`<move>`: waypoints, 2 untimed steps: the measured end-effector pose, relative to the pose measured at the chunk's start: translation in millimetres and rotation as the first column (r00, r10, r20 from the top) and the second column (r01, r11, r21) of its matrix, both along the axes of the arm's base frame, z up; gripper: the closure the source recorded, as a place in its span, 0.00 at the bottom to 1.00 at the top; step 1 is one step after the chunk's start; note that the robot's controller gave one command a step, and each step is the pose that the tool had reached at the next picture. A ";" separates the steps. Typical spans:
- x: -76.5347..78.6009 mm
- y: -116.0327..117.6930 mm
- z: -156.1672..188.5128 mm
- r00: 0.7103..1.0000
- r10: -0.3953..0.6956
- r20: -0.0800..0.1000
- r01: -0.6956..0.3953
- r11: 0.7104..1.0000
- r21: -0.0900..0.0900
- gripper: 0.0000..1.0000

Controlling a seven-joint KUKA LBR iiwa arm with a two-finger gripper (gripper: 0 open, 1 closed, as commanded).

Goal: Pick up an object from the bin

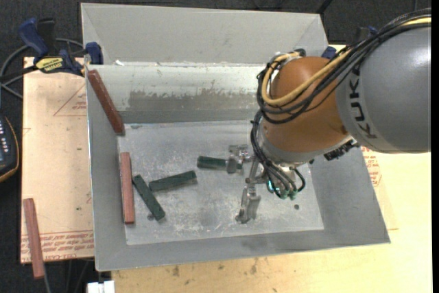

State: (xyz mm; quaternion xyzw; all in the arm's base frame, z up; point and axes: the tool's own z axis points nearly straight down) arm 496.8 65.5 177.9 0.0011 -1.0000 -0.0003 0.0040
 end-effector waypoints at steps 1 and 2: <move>56.4 -2.1 -78.8 0.938 -0.347 0.006 0.347 0.938 -0.001 0.00; 106.0 36.6 -109.5 0.957 -0.291 0.011 0.291 0.957 0.003 0.00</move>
Offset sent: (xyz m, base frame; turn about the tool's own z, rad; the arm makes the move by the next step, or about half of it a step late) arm 0.0568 -0.0024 -0.0764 0.3566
